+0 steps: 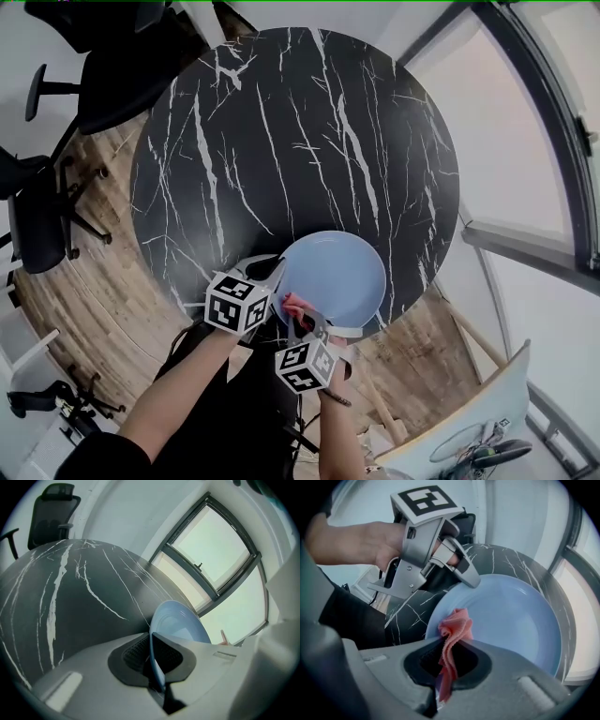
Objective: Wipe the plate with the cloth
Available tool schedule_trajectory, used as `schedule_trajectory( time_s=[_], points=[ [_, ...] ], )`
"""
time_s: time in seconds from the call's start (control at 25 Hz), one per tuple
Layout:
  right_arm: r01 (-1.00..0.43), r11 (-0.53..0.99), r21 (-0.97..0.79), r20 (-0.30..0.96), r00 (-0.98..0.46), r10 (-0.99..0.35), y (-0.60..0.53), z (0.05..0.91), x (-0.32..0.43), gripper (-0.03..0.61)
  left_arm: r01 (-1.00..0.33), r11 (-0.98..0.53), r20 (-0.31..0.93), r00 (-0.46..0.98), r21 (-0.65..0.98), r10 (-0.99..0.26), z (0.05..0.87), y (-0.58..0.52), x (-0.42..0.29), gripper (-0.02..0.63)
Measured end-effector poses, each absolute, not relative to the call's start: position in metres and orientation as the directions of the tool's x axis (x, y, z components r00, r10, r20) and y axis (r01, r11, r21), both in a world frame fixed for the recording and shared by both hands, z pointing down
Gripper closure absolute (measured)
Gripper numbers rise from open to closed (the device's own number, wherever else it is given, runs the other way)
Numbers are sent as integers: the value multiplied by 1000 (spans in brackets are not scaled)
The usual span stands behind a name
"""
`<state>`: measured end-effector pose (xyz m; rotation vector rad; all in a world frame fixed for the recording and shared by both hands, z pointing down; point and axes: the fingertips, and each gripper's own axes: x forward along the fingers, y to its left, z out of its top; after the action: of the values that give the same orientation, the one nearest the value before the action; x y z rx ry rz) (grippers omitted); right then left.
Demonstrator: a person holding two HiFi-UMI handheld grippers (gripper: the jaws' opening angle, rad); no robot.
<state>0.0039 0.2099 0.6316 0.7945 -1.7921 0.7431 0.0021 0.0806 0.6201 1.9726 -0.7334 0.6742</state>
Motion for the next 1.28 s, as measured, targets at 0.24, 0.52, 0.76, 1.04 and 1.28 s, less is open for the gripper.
schedule_trajectory(
  time_s=[0.24,0.52,0.76,1.04,1.28],
  points=[
    [-788,584,-193,939,-322,-124,220,632,10,568,-712,-445,705,674,543,-219,620,81,2,597],
    [-824,555,-117,941,-270,-203,206,632,32,566,-709,-472,710,670,524,-218,621,82,2,598],
    [-855,508,-104,935,-259,-243,179,630,65,566,-712,-470,712,666,521,-220,620,82,2,598],
    [-877,480,-36,938,-195,-287,145,629,106,566,-713,-468,711,667,522,-222,621,82,2,598],
    [-886,463,18,936,-148,-319,123,628,127,566,-713,-468,713,666,523,-219,621,82,2,598]
  ],
)
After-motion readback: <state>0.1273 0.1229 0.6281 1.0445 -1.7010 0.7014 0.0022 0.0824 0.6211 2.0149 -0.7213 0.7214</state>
